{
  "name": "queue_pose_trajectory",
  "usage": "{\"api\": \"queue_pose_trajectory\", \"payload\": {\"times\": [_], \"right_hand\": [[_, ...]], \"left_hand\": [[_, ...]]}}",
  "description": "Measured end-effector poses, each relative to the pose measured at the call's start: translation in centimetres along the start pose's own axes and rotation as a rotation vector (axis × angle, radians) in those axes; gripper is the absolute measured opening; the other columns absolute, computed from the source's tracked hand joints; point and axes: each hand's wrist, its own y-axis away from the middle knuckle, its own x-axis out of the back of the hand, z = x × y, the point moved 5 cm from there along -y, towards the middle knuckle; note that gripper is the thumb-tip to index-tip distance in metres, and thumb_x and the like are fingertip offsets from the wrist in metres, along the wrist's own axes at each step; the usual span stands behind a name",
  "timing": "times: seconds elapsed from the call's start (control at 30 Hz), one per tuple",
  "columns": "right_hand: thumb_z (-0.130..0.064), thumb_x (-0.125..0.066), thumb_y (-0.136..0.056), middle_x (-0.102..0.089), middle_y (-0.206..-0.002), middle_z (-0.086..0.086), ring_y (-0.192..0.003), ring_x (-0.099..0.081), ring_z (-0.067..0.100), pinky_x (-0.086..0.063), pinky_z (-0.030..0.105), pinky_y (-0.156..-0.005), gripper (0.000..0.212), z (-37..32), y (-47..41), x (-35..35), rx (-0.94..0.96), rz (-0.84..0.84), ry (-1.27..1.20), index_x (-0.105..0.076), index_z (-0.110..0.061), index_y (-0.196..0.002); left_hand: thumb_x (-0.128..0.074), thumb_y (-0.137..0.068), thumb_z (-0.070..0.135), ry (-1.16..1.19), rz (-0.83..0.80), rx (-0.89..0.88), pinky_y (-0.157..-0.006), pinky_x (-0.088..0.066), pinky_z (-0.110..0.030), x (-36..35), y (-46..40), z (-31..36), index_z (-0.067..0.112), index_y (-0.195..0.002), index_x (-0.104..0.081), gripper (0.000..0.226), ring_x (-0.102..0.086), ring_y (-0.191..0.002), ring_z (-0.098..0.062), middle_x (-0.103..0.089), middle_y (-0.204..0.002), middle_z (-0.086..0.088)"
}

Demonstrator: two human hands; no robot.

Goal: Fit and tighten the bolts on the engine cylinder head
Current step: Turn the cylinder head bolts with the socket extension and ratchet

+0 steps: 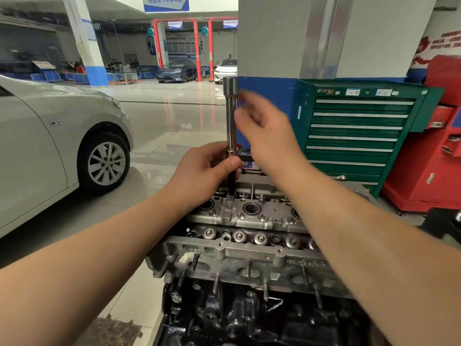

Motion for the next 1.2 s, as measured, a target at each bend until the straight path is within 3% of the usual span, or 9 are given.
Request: {"api": "queue_pose_trajectory", "payload": {"times": [0.1,0.2,0.27,0.37,0.5,0.63,0.8,1.03,1.2], "right_hand": [[-0.017,-0.054,-0.104,-0.063,-0.132,-0.012,-0.115,-0.059,0.004,-0.044,0.021,-0.103,0.045,-4.9,-3.1,0.7,0.173,-0.192,0.399,-0.053,-0.032,-0.147],[-0.023,-0.059,-0.103,-0.063,-0.102,-0.027,-0.085,-0.058,-0.02,-0.041,0.002,-0.075,0.029,-7.8,-5.4,1.0,0.213,-0.395,0.753,-0.069,-0.032,-0.129],[-0.024,-0.064,-0.101,-0.066,-0.085,-0.024,-0.069,-0.058,-0.022,-0.04,-0.001,-0.061,0.021,-8.7,-6.4,1.1,0.196,-0.485,0.828,-0.073,-0.028,-0.119],[-0.031,-0.067,-0.097,-0.073,-0.067,-0.018,-0.061,-0.066,-0.009,-0.046,0.012,-0.055,0.011,-9.5,-7.1,1.0,0.174,-0.568,0.923,-0.075,-0.025,-0.102],[-0.046,-0.065,-0.095,-0.07,-0.057,-0.012,-0.052,-0.066,-0.001,-0.042,0.024,-0.056,0.027,-9.9,-8.1,0.2,0.16,-0.587,1.171,-0.073,-0.022,-0.087],[-0.054,-0.065,-0.094,-0.071,-0.065,-0.009,-0.049,-0.065,0.0,-0.042,0.026,-0.056,0.027,-10.6,-7.6,-0.1,0.176,-0.676,1.197,-0.068,-0.027,-0.09],[-0.055,-0.045,-0.104,-0.054,-0.08,-0.012,-0.071,-0.048,0.009,-0.035,0.035,-0.064,0.029,-10.2,-6.2,-0.4,0.374,-0.633,1.323,-0.056,-0.028,-0.1],[-0.042,-0.038,-0.107,-0.056,-0.081,0.004,-0.07,-0.051,0.023,-0.037,0.034,-0.062,0.037,-9.4,-6.5,-1.0,0.205,-0.425,1.465,-0.055,-0.014,-0.088],[-0.027,-0.038,-0.107,-0.042,-0.073,0.001,-0.06,-0.04,0.019,-0.037,0.033,-0.059,0.04,-10.1,-5.6,-2.5,0.236,-0.392,1.559,-0.038,-0.021,-0.068]], "left_hand": [[-0.062,-0.104,0.008,0.067,-0.033,0.017,-0.085,-0.063,-0.036,-0.1,0.0,-0.3,0.003,-0.122,-0.067,0.02,-0.077,-0.086,-0.023,-0.077,-0.1,-0.014],[-0.061,-0.105,0.01,0.091,-0.045,0.032,-0.092,-0.061,-0.04,-0.2,-0.1,-0.5,0.008,-0.13,-0.065,0.025,-0.077,-0.089,-0.025,-0.078,-0.1,-0.007],[-0.062,-0.105,0.014,0.089,-0.05,0.027,-0.094,-0.06,-0.044,-0.2,-0.1,-0.6,0.014,-0.129,-0.066,0.024,-0.077,-0.093,-0.026,-0.079,-0.102,-0.004],[-0.076,-0.095,0.034,-0.098,0.008,-0.032,-0.085,-0.061,-0.033,0.1,-0.2,-0.2,0.039,-0.114,-0.066,0.022,-0.073,-0.091,-0.015,-0.075,-0.1,0.007],[-0.092,-0.077,0.04,-0.171,0.132,-0.03,-0.065,-0.047,-0.009,0.8,-0.3,-0.4,0.028,-0.088,-0.062,0.034,-0.06,-0.069,0.002,-0.068,-0.082,0.011],[-0.088,-0.082,0.039,-0.194,0.121,-0.02,-0.066,-0.047,-0.015,0.7,-0.1,-0.3,0.019,-0.089,-0.068,0.029,-0.063,-0.076,-0.013,-0.07,-0.082,0.002],[-0.086,-0.084,0.036,-0.127,0.083,0.05,-0.088,-0.059,-0.04,0.8,-0.1,-0.5,0.018,-0.102,-0.075,0.028,-0.071,-0.093,-0.023,-0.075,-0.095,-0.007],[-0.075,-0.096,0.018,0.041,-0.027,0.139,-0.097,-0.058,-0.051,-0.3,0.1,0.8,0.011,-0.111,-0.072,0.017,-0.077,-0.093,-0.023,-0.079,-0.098,-0.009],[-0.061,-0.094,0.026,0.213,0.239,0.18,-0.064,-0.051,-0.032,-2.3,-1.7,3.9,0.011,-0.103,-0.061,0.017,-0.06,-0.063,-0.012,-0.066,-0.076,0.005]]}}
